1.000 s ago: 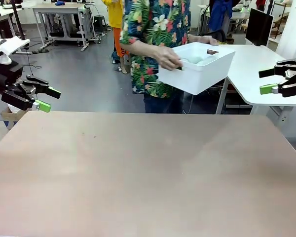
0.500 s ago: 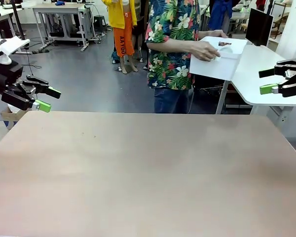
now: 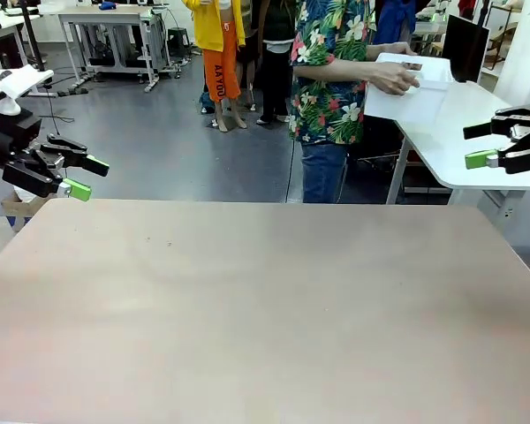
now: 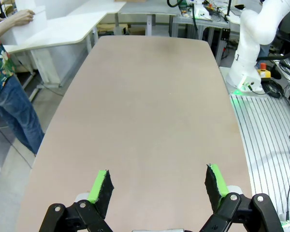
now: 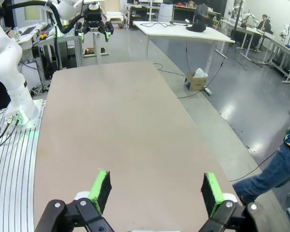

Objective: Stack the cups and store them in the basket.
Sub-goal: Place the stack of Reusable plastic cups into the Pantry Basket.

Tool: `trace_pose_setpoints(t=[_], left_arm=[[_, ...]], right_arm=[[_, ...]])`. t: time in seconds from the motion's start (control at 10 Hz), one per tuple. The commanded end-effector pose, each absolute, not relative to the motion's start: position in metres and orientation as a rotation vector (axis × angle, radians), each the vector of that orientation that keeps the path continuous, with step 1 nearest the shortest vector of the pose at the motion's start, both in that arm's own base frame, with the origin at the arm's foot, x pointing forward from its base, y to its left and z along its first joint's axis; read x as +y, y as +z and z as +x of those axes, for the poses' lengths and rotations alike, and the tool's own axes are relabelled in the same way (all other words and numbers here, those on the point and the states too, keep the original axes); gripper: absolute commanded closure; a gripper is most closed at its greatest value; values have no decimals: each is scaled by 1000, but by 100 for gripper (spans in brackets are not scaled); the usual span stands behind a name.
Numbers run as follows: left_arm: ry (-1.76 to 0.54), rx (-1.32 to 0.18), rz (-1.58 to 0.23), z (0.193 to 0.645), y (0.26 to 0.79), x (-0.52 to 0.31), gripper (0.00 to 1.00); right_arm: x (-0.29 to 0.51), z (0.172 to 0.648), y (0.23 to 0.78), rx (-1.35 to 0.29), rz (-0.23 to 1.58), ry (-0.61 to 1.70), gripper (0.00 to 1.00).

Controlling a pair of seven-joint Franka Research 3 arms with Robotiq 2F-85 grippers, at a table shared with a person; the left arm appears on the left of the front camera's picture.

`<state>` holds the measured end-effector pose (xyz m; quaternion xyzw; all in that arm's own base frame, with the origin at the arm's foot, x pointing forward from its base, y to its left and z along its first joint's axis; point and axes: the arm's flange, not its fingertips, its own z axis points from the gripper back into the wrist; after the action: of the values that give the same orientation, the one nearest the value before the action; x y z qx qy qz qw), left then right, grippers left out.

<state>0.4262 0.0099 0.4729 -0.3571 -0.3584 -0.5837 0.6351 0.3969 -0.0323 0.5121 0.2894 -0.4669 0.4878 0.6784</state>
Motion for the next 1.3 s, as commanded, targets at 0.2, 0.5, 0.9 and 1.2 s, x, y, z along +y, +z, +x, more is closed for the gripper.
trace_pose_setpoints(t=[0.2,0.5,0.9,1.2], left_arm=[[-1323,-819,-814,426,475,8,0],[-1323,-819,-814,426,475,8,0],[-1323,-819,-814,426,475,8,0],[-1323,-819,-814,426,475,8,0]], right_arm=[[-29,400,516,-1064,654,1059,0],[-29,400,516,-1064,654,1059,0],[-29,400,516,-1064,654,1059,0],[-29,400,516,-1064,654,1059,0]])
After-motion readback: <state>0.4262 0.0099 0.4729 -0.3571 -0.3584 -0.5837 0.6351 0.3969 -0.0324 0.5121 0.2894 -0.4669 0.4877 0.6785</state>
